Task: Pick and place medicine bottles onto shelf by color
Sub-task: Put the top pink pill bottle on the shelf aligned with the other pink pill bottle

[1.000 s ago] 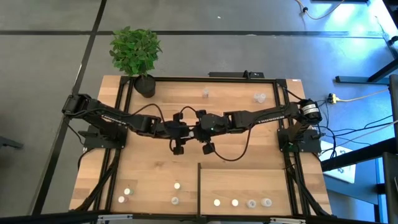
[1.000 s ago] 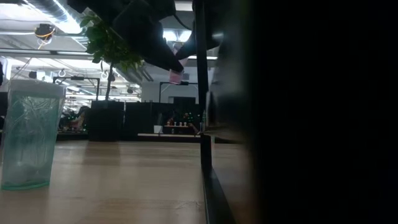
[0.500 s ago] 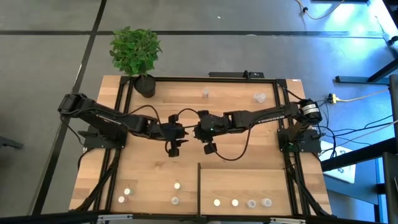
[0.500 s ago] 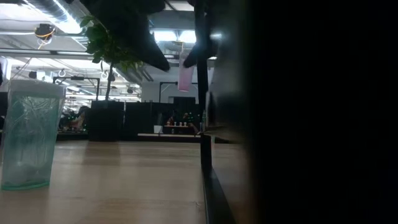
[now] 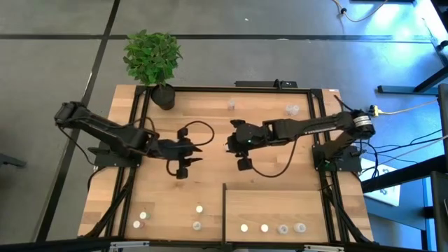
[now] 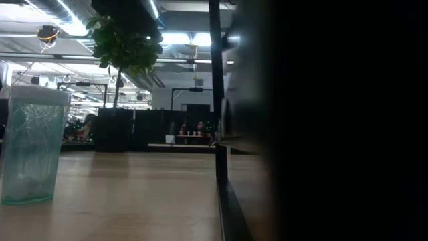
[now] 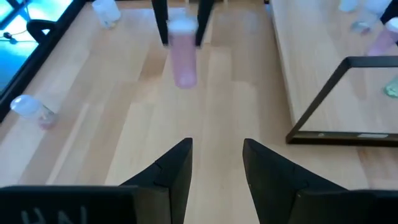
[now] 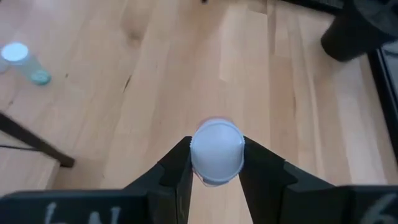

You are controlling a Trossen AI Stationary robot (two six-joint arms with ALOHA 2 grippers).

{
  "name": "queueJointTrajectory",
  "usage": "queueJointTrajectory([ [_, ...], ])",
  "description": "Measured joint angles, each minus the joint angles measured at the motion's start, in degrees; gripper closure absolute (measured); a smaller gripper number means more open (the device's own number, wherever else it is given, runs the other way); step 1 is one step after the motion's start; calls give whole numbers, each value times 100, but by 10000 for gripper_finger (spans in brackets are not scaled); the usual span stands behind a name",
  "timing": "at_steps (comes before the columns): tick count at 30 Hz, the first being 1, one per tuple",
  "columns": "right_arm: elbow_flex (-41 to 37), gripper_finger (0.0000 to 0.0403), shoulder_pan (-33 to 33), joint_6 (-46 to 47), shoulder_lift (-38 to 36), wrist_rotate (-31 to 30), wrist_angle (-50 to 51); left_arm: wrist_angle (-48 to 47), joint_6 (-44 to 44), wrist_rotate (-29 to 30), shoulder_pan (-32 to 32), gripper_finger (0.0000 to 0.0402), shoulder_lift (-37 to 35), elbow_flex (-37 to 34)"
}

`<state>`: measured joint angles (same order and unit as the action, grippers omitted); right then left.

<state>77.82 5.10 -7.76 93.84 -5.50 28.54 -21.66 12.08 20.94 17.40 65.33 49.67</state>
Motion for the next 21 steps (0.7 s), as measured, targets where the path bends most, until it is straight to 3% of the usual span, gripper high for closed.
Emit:
queueJointTrajectory([
  [11, 2, 289, 454, 764, -677, -7, 931, -236, 134, 361, 277, 266, -73, -2],
  [21, 9, 289, 1433, 2176, -798, -924, 1645, -193, 306, 375, 579, 266, -79, -2],
])
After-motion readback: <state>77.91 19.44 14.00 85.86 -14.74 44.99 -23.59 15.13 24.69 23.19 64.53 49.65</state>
